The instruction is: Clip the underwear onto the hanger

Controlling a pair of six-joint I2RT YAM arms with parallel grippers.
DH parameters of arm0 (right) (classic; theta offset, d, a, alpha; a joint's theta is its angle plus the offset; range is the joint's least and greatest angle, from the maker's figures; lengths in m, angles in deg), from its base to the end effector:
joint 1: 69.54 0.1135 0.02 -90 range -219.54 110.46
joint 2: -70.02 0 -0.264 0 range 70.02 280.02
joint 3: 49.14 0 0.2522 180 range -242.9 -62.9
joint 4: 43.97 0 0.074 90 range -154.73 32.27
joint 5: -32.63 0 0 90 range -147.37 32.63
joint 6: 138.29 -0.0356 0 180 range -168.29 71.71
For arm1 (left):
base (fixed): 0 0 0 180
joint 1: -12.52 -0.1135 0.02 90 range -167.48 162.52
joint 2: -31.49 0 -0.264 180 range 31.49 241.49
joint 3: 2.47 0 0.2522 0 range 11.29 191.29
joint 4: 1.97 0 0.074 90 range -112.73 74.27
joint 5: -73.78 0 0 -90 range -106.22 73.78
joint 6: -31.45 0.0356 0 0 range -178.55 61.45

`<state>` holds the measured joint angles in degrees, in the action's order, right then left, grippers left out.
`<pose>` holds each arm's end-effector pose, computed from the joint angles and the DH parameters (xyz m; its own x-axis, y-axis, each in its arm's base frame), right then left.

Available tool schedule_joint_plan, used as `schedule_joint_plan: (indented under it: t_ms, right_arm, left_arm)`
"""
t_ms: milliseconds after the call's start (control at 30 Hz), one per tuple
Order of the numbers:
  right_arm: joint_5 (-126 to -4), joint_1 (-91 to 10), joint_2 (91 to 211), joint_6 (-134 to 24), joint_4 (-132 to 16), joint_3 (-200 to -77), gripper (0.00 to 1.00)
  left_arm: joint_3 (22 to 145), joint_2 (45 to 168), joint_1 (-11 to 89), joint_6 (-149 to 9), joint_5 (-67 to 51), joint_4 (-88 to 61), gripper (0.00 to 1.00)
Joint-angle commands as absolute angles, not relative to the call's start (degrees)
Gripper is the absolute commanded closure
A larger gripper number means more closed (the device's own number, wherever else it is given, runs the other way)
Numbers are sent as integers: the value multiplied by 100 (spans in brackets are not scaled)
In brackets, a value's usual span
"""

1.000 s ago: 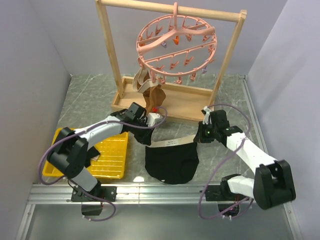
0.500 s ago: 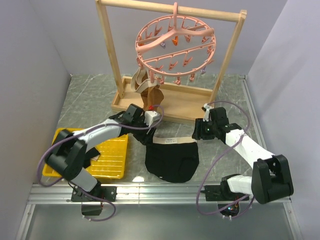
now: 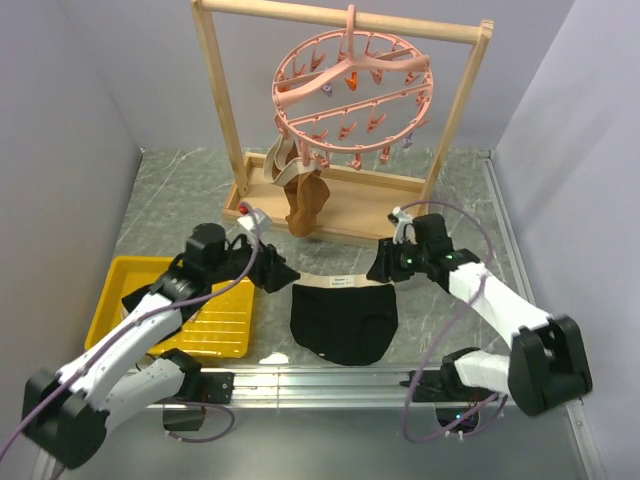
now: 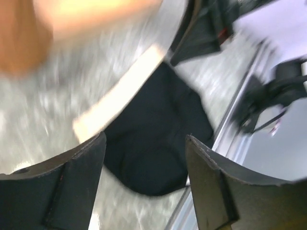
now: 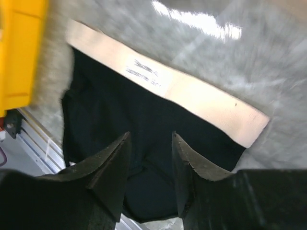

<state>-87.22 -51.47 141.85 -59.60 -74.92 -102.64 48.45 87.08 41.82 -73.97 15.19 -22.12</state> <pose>0.2279 0.0930 0.2055 -0.8198 -0.0886 -0.5657 -0.4252 0.7559 0.4978 0.1801 -0.1223 0.2670 -0.5736 0.0617 -0.8168 0.7030 0.5490 -0.4522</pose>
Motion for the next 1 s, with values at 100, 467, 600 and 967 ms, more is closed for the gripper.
schedule_joint_plan:
  t_ms: [100, 467, 600, 967]
  right_arm:
    - [-8629, -5712, 12602, -5427, -7338, -10666, 54]
    - [-8207, -5662, 11484, -5699, -5598, -11114, 28]
    - [-8409, -5416, 11958, -5664, -5493, -11396, 29]
    - [-7312, -4160, 12424, -4882, -4377, -11423, 50]
  left_arm:
    - [5873, 8342, 4188, -7403, 1516, -1485, 28]
    - [7289, 9679, 4381, -7920, -338, -70, 42]
    - [7877, 10170, 4487, -8087, -515, -526, 44]
    - [8415, 10690, 4592, -8360, -726, -544, 49]
